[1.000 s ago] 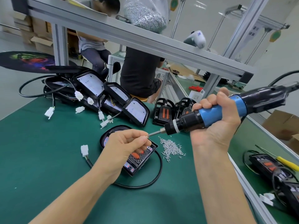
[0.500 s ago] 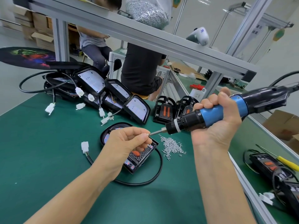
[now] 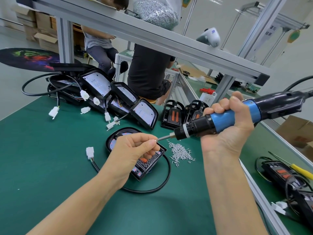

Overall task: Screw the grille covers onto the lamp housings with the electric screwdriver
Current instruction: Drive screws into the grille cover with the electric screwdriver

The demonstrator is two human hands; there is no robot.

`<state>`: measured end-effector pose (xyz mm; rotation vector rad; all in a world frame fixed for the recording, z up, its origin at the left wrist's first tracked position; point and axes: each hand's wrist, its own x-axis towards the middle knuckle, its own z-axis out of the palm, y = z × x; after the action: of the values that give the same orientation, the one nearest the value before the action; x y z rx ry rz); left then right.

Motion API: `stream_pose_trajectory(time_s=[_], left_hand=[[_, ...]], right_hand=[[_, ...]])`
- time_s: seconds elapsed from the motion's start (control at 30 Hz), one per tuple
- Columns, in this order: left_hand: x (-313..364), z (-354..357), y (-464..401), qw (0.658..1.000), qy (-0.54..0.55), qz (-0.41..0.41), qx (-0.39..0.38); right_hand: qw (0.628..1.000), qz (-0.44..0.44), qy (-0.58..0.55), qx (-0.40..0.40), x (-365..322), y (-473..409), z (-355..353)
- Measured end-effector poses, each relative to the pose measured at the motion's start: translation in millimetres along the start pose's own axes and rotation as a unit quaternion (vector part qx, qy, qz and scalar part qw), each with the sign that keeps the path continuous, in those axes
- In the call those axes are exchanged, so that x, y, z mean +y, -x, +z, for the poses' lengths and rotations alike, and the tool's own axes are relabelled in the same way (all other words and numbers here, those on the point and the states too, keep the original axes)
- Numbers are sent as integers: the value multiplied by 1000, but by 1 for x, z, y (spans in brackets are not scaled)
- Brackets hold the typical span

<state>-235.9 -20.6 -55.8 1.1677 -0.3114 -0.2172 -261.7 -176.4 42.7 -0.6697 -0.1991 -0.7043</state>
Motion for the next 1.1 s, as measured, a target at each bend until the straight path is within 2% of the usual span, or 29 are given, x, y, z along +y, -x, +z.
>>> stream_pose_trajectory(time_s=[0.1, 0.33, 0.5, 0.57, 0.67, 0.73, 0.83, 0.93, 1.03, 1.1], left_hand=[[0, 1, -1, 1000, -9, 17, 15], [2, -4, -5, 990, -110, 80, 24], [-1, -4, -9, 995, -65, 70, 41], [-1, -7, -12, 995, -47, 71, 53], [-1, -15, -17, 994, -28, 71, 76], [-1, -19, -20, 994, -24, 74, 82], [-4, -21, -22, 994, -29, 74, 78], [-7, -23, -23, 994, -46, 61, 73], [-7, -31, -24, 991, -105, 61, 58], [-7, -43, -26, 978, -169, 64, 103]], right_hand=[[1000, -8, 0, -7, 2, 0, 0], [1000, -25, -6, 6, 9, 2, -6], [1000, -22, -13, 8, 15, 3, -10], [1000, 1, 23, -13, 13, 3, -14], [993, 78, 75, -46, 9, 1, -17], [993, 101, 49, -28, 11, 0, -16], [996, 80, 12, 39, 20, 0, -15], [996, 75, 6, 58, 27, 2, -21], [995, 72, 11, 63, 30, 0, -29], [995, 66, 34, 59, 30, -3, -35]])
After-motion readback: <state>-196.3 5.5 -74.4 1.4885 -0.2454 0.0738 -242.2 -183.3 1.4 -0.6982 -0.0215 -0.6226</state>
